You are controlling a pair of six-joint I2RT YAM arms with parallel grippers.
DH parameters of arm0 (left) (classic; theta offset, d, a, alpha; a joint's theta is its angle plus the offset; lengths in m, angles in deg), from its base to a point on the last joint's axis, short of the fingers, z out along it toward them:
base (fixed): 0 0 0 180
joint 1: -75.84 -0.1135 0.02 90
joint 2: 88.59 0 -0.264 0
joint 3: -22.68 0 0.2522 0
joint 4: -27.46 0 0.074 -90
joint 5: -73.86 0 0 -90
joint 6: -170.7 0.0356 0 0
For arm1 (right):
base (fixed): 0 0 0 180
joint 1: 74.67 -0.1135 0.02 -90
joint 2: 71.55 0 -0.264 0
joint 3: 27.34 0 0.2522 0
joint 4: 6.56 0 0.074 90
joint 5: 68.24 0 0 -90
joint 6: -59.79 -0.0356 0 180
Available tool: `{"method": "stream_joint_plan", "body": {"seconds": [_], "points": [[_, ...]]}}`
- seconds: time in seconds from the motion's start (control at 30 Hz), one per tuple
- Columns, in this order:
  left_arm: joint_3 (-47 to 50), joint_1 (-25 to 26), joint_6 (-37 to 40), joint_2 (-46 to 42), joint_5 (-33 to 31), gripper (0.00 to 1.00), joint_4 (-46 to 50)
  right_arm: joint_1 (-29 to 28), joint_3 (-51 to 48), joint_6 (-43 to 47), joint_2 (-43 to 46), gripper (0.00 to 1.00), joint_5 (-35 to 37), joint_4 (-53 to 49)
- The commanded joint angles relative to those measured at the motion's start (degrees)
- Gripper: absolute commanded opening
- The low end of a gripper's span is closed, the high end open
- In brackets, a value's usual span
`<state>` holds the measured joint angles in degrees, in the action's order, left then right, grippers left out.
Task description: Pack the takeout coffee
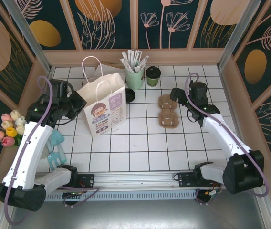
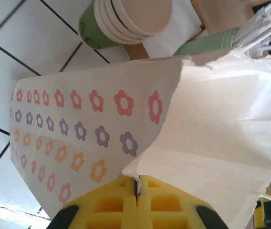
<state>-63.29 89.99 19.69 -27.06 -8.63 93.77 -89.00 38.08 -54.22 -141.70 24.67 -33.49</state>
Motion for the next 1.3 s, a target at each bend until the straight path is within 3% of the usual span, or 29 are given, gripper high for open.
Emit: {"method": "stream_joint_plan", "body": {"seconds": [0.0, 0.17, 0.33, 0.47, 0.53, 0.67, 0.77, 0.93, 1.03, 1.27], "points": [[3.4, 2.9, -5.18, 0.49, 0.49, 0.0, -7.04, -0.04, 2.47, -2.85, -0.74, 0.99, -3.64, -1.34], [0.16, 9.64, -3.9, 5.99, -1.33, 0.03, -6.83, 0.17, 2.52, -11.76, -1.87, 0.99, -2.31, -3.27], [-1.27, 11.07, 0.22, 9.88, -1.4, 0.34, -5.8, 0.41, 3.05, -18.4, -5.3, 0.99, 0.11, -6.72], [-2.51, 11.07, 7.99, 10.88, 2.31, 0.61, -7.82, 0.29, 3.24, -26.65, -7.3, 0.99, -5.92, -6.88], [-3.73, 10.99, 12.02, 10.64, 2.76, 0.69, -8.09, 0.27, 3.12, -32.1, -7.85, 0.99, -9.26, -6.3], [-4.73, 10.96, 15.72, 8.13, -3.51, 0.87, -7.55, -0.09, 0.95, -45.8, -8.78, 0.99, -15.76, -3.43], [-0.15, 10.98, 15.01, 4.35, -7.0, 0.96, -12.03, -1.27, -0.39, -56.06, -10.17, 0.99, -17.85, -3.21], [10.68, 10.98, 10.48, -1.68, -4.38, 0.98, -27.46, -3.45, 2.69, -63.31, -15.84, 0.99, -15.04, -6.63], [13.0, 10.98, 5.76, -3.31, -9.5, 0.98, -27.82, -3.14, 5.0, -66.31, -20.54, 0.98, -15.16, -10.28], [16.13, 10.98, 5.26, -5.53, -10.33, 0.99, -30.74, -3.29, 9.78, -68.72, -28.65, 0.94, -16.36, -12.32]]}}
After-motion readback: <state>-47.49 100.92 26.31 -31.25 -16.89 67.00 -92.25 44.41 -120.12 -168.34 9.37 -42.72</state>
